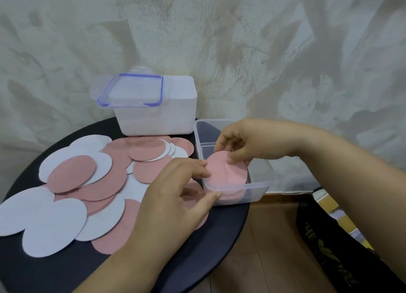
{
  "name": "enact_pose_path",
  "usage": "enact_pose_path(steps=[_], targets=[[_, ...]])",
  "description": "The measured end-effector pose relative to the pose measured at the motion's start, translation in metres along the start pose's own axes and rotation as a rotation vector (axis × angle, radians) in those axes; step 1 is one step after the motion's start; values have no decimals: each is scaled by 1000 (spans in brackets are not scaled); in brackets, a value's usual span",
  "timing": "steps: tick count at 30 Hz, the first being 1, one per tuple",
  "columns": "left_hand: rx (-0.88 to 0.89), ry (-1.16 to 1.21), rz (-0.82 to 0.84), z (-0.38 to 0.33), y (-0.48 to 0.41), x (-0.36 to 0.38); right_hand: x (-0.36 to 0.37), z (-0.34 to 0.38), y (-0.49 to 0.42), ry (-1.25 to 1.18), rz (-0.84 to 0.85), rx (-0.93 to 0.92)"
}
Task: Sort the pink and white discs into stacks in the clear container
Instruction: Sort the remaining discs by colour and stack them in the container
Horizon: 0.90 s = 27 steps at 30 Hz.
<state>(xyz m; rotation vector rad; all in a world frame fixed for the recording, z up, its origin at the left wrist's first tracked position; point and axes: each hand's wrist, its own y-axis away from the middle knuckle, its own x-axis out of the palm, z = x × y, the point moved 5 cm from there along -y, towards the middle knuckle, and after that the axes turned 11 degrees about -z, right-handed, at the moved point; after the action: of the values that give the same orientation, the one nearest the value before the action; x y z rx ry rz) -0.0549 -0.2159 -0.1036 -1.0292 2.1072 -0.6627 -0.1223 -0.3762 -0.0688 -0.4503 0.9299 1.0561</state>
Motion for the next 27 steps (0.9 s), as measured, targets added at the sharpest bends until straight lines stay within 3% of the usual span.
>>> enact_pose_path(steps=[27], targets=[[-33, 37, -18, -1, 2, 0, 12, 7, -4, 312, 160, -58]])
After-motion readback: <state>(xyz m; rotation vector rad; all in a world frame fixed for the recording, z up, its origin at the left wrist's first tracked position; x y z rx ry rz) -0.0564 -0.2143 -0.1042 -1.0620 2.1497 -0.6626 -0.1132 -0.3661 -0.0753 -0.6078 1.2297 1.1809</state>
